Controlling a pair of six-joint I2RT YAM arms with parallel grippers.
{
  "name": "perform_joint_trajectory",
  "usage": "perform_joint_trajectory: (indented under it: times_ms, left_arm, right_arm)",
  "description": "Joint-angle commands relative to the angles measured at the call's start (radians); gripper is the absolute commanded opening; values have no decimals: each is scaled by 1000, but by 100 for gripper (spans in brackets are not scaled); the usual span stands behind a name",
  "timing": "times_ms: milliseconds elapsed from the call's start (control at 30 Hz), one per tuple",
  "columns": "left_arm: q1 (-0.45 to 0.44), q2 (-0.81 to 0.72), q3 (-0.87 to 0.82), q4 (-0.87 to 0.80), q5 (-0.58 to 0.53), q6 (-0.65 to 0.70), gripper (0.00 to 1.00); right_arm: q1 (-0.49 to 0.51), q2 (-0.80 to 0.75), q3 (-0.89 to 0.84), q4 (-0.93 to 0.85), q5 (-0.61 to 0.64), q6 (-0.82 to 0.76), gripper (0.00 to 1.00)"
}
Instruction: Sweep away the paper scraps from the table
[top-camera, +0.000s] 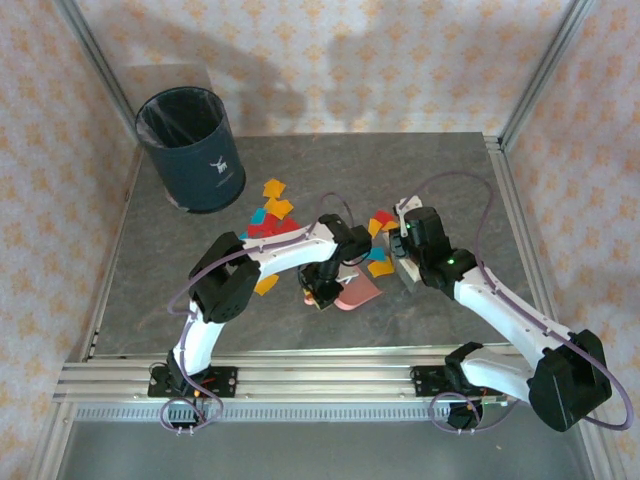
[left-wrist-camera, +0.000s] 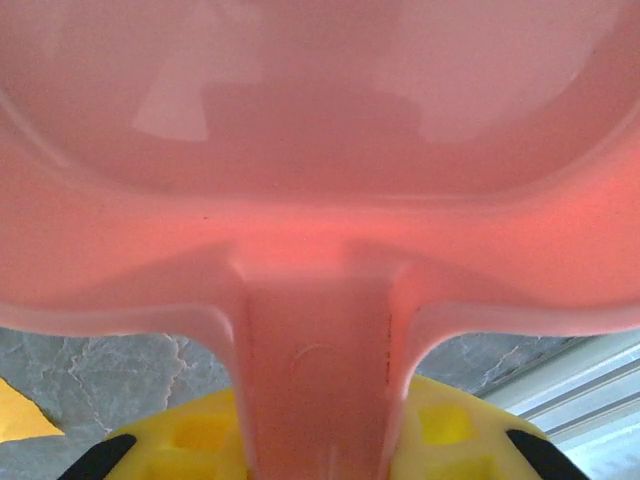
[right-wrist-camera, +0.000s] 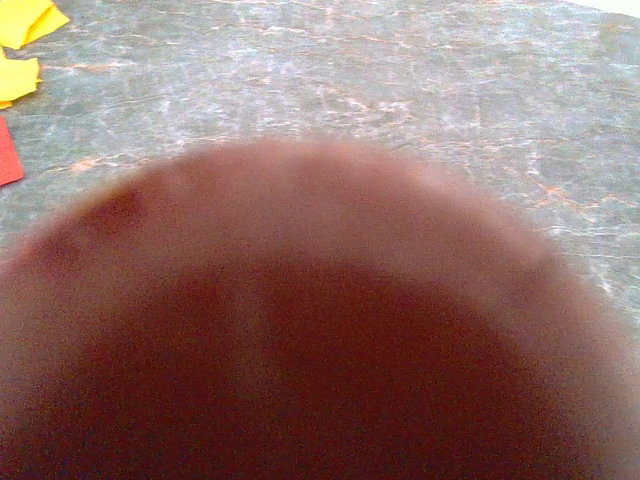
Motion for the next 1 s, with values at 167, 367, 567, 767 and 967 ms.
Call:
perform_joint_trajectory:
  times_ms: [167,367,567,767,967]
  left_arm:
    - [1,45,46,-44,-30,6,0]
    - [14,50,53,-40,-30,3,0]
    - [15,48,57,-39,-22,11,0]
    - [15,34,48,-34,-26,13,0]
    - [32,3,7,-2,-31,-6,0]
  right_arm:
    - [11,-7,-8,-52,-152,-9,0]
    - [15,-27,10,-101,-225,-13,0]
    - [15,-78,12,-115,-276,-9,0]
    - [15,-119,12,-107,-249,5,0]
    - [14,-169,-6,-82,-81,34,0]
